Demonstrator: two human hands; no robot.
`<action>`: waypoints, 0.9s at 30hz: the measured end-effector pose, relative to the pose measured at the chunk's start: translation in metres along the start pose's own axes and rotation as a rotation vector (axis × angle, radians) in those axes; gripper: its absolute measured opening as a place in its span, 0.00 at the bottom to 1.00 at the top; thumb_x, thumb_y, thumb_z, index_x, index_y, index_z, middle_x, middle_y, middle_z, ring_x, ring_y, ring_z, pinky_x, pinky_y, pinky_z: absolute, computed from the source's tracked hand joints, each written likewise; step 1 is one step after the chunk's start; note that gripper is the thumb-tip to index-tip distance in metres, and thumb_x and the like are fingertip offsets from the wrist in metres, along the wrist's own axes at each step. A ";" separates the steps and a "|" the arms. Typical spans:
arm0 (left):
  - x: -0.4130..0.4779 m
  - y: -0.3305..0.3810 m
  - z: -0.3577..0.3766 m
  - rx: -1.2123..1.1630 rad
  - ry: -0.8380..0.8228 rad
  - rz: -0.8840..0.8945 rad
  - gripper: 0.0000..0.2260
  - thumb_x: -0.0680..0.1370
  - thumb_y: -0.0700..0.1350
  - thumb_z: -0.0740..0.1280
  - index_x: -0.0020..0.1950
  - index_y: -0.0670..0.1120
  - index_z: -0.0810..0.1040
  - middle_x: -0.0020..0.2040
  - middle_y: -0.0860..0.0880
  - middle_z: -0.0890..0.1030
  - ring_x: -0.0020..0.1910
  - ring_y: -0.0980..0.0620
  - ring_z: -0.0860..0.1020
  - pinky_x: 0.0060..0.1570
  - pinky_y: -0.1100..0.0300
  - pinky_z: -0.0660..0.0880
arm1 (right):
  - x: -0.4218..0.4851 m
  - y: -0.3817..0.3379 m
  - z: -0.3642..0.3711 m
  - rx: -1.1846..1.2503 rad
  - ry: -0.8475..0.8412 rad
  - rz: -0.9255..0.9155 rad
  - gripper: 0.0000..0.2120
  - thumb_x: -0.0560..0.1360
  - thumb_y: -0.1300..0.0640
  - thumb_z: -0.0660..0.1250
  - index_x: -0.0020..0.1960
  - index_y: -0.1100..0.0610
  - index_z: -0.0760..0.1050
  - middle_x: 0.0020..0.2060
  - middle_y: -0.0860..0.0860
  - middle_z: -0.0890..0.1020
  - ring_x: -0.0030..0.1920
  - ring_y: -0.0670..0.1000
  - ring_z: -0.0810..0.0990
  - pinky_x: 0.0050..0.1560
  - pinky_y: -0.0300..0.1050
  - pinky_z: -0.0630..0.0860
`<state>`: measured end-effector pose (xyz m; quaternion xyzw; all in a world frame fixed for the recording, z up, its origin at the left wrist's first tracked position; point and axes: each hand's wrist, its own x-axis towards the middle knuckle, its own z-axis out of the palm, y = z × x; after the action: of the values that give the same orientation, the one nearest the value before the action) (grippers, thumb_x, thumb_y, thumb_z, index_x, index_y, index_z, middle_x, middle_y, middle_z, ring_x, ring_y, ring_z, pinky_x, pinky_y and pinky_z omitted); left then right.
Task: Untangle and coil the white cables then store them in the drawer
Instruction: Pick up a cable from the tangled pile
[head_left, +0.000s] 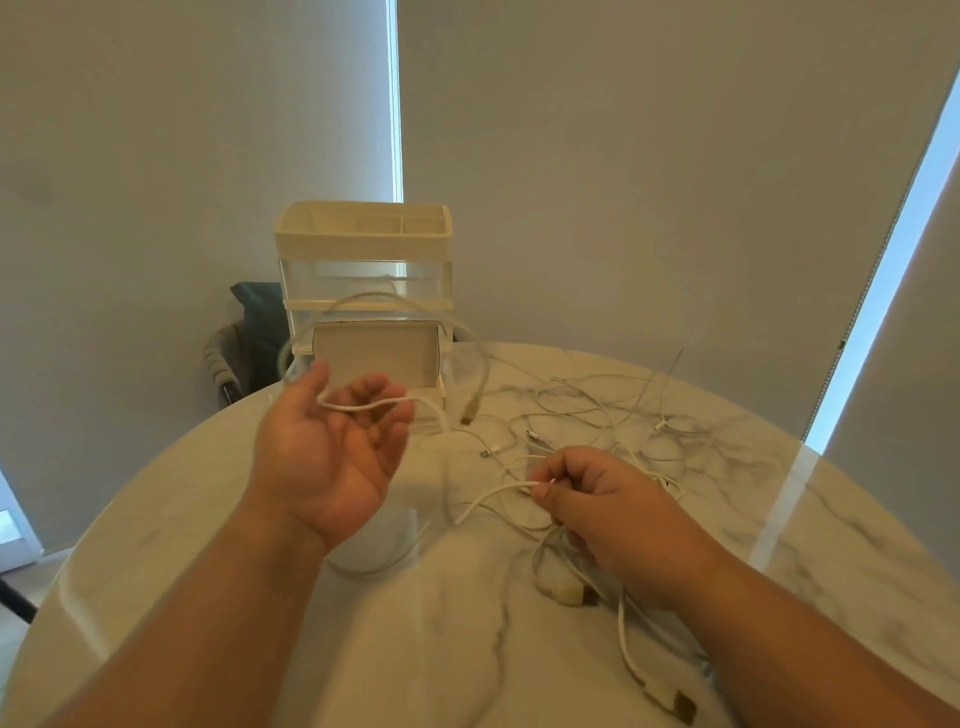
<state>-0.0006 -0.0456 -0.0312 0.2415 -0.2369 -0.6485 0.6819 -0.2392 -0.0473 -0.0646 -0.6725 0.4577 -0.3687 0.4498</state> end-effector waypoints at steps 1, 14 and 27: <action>0.002 0.006 -0.004 -0.045 0.025 -0.005 0.21 0.81 0.56 0.58 0.43 0.42 0.80 0.35 0.46 0.82 0.30 0.53 0.81 0.27 0.65 0.78 | -0.002 -0.001 -0.002 -0.062 -0.074 0.005 0.05 0.79 0.56 0.68 0.46 0.50 0.82 0.31 0.49 0.75 0.28 0.47 0.68 0.29 0.41 0.66; 0.038 0.032 -0.046 -0.216 0.339 -0.013 0.20 0.80 0.46 0.66 0.70 0.41 0.68 0.58 0.33 0.77 0.53 0.37 0.82 0.54 0.54 0.81 | -0.011 -0.017 -0.013 0.412 -0.436 0.059 0.15 0.76 0.59 0.60 0.58 0.61 0.80 0.27 0.56 0.70 0.22 0.51 0.67 0.25 0.42 0.66; -0.010 -0.015 0.001 1.409 -0.296 0.164 0.11 0.74 0.55 0.72 0.55 0.58 0.78 0.49 0.57 0.80 0.46 0.58 0.80 0.44 0.61 0.78 | -0.002 -0.013 0.010 0.710 -0.208 0.160 0.16 0.81 0.58 0.58 0.63 0.61 0.78 0.29 0.54 0.72 0.19 0.45 0.62 0.21 0.35 0.58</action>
<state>-0.0136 -0.0366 -0.0401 0.5145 -0.7058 -0.3145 0.3717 -0.2276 -0.0405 -0.0558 -0.4706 0.3045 -0.3977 0.7264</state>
